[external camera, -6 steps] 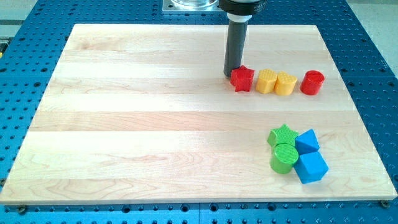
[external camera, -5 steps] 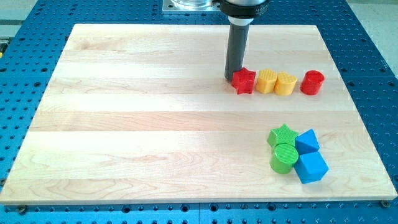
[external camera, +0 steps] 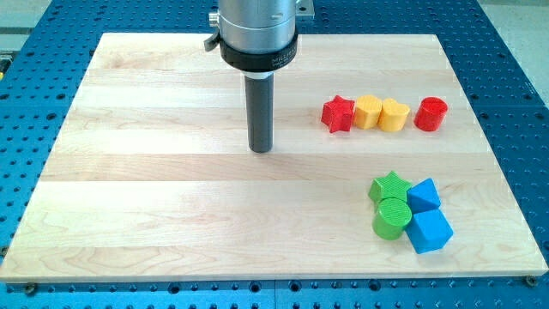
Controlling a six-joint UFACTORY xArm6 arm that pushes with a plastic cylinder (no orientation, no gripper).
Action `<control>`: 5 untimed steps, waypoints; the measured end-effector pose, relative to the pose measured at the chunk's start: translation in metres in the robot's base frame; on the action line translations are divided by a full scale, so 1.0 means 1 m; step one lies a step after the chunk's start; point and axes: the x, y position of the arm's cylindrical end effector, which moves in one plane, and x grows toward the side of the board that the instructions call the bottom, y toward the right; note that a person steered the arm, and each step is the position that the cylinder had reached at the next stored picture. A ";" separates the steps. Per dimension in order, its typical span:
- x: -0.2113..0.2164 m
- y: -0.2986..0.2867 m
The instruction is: Keep your hand diagonally bottom right to the red circle
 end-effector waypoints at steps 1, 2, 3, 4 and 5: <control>0.000 0.000; 0.031 0.024; 0.074 0.057; 0.059 0.099; 0.046 0.185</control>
